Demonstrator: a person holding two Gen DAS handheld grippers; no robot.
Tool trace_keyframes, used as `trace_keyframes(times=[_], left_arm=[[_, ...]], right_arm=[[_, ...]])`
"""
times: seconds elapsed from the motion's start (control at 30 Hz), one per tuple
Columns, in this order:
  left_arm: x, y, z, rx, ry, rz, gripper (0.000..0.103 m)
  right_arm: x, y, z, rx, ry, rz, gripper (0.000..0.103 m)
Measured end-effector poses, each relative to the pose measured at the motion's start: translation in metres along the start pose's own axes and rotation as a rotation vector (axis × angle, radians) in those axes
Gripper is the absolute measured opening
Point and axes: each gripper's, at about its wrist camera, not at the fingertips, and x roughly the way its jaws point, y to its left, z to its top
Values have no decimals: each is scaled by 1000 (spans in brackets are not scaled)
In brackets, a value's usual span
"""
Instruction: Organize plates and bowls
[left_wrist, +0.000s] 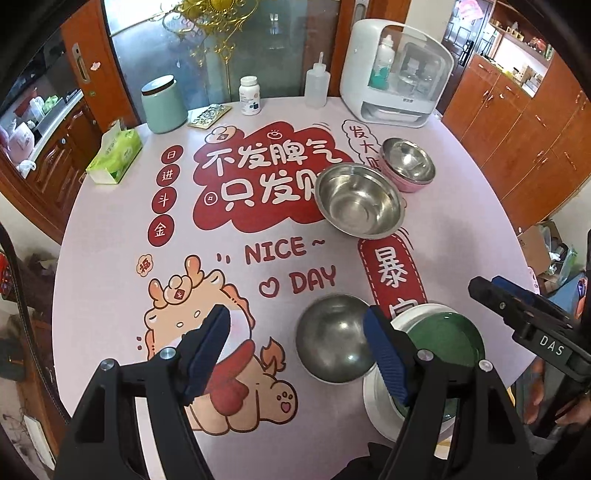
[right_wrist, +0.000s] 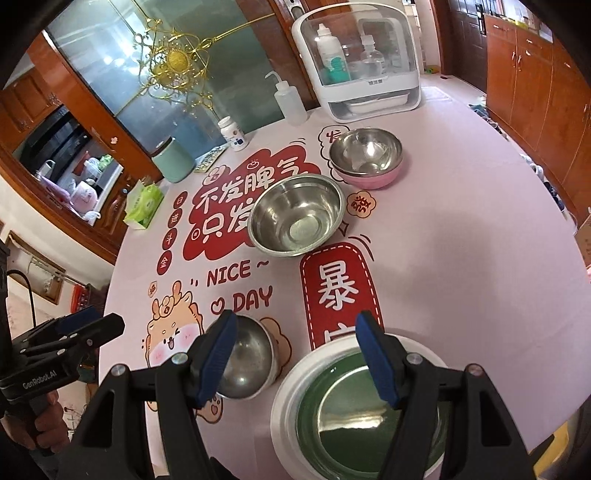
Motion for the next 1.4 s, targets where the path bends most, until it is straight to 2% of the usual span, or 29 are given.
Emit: trace_keyframes(times=[0.47,0.83,1.07,1.4], left_arm=[[36,2,50,-31,45,-3,73],[103,-9,79,-27,135,-13,73],[141,-12,92,-28,156,-49,73],[190,-18,101,-34,128,-146,73]], right_arm=[[41,0,42,-12,55,-38,67],[92,-28,58,43,97,-6,67],[118,-30,64,16,74,34,67],[142,-32,66,-26,-30,41,67]])
